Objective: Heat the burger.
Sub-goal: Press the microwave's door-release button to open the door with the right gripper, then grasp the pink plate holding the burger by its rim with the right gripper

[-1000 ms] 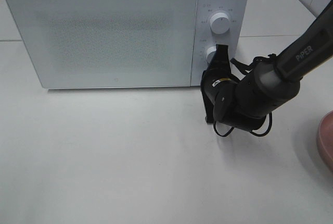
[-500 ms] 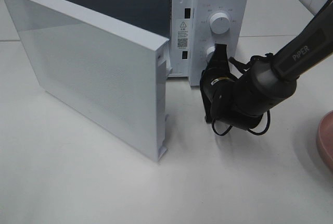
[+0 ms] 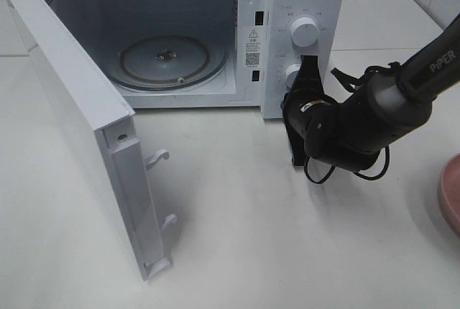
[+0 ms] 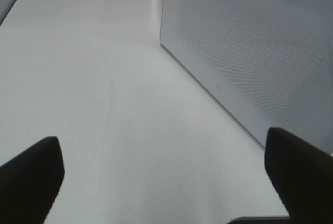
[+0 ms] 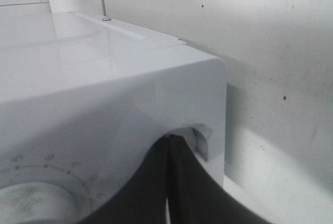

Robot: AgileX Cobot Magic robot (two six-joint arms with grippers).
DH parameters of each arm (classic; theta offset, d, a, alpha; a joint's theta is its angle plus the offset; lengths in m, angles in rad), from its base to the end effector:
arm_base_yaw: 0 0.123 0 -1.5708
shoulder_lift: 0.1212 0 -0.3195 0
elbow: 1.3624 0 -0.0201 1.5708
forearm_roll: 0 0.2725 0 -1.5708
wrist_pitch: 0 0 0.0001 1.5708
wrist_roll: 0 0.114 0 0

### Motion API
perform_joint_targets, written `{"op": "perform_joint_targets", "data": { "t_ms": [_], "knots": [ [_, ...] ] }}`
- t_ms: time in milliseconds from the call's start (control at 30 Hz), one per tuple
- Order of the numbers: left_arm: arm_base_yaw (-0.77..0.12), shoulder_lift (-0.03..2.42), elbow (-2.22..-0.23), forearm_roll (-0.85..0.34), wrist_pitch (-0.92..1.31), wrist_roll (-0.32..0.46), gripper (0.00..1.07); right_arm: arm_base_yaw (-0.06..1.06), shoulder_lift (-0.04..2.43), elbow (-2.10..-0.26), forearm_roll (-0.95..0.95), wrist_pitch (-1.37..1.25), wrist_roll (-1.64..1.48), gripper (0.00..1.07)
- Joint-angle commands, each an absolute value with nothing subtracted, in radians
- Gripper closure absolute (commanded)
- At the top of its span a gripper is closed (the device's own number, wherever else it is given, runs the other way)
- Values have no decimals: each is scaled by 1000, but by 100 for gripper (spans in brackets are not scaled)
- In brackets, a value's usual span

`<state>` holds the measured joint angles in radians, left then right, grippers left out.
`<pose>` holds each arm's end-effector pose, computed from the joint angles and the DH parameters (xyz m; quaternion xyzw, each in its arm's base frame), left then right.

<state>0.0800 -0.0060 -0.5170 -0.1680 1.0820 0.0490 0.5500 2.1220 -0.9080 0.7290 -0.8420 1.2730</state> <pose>-0.0035 -0.0172 0.2816 -0.0081 0.8498 -0.0500 0.5247 0.3911 0.1734 0.0941 0.5913 0.5758 0.3996 0.3989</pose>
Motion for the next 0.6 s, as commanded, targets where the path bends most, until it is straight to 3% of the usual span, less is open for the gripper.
{"op": "perform_joint_targets", "data": {
  "t_ms": [33,600],
  "knots": [
    [76,-23,-514,-174,1067,52,6,553,2089,-900,691,-869,1253,107],
    [76,-23,-514,-174,1067,52,6,563,1953,-795,693,-650,1083,107]
  ]
}}
